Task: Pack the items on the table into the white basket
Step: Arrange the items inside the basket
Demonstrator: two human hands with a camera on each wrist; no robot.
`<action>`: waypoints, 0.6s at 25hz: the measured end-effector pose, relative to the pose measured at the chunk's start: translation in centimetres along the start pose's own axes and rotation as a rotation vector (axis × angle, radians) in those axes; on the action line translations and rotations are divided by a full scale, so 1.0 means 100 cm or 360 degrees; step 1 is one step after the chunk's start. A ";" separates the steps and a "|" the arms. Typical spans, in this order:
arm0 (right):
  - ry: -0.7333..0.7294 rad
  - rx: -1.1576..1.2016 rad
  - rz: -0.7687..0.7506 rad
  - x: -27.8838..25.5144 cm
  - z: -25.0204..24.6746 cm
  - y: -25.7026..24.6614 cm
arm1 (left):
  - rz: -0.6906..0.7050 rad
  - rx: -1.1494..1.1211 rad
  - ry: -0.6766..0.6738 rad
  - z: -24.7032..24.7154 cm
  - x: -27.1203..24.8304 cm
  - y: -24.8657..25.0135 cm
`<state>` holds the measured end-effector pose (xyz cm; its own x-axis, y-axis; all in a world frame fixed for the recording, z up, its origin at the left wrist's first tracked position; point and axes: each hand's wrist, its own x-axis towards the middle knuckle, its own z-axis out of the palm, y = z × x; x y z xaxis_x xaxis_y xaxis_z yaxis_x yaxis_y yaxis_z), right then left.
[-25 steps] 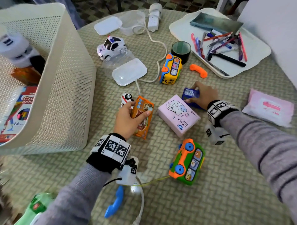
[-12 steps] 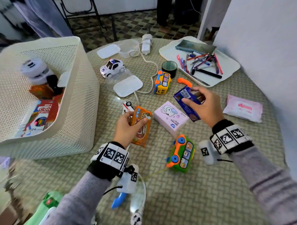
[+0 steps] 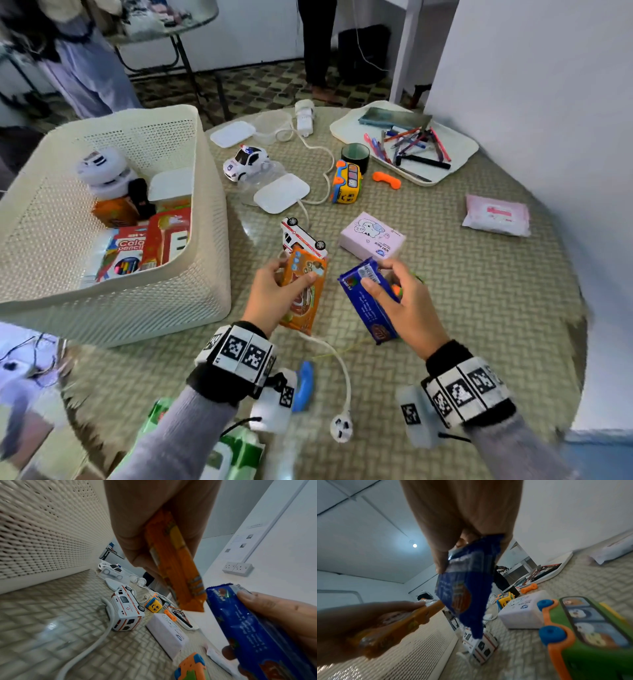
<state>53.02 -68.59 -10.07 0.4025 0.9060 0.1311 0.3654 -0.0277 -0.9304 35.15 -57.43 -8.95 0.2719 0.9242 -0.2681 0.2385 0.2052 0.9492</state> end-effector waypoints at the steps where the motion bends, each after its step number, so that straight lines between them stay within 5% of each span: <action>1: 0.0071 -0.0028 0.0016 -0.010 0.011 -0.003 | -0.0008 -0.0004 -0.0032 -0.009 -0.004 -0.004; 8: 0.0437 0.0104 0.0271 -0.068 0.085 -0.027 | 0.0014 0.0116 -0.0252 -0.073 -0.025 -0.033; 15: 0.0459 0.0150 0.0335 -0.110 0.137 -0.051 | 0.0084 0.0250 -0.0310 -0.125 -0.040 -0.046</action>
<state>35.23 -72.66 -11.41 0.6857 0.7278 0.0124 0.1762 -0.1495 -0.9729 21.31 -58.10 -10.22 0.4588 0.8497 -0.2597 0.3569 0.0915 0.9297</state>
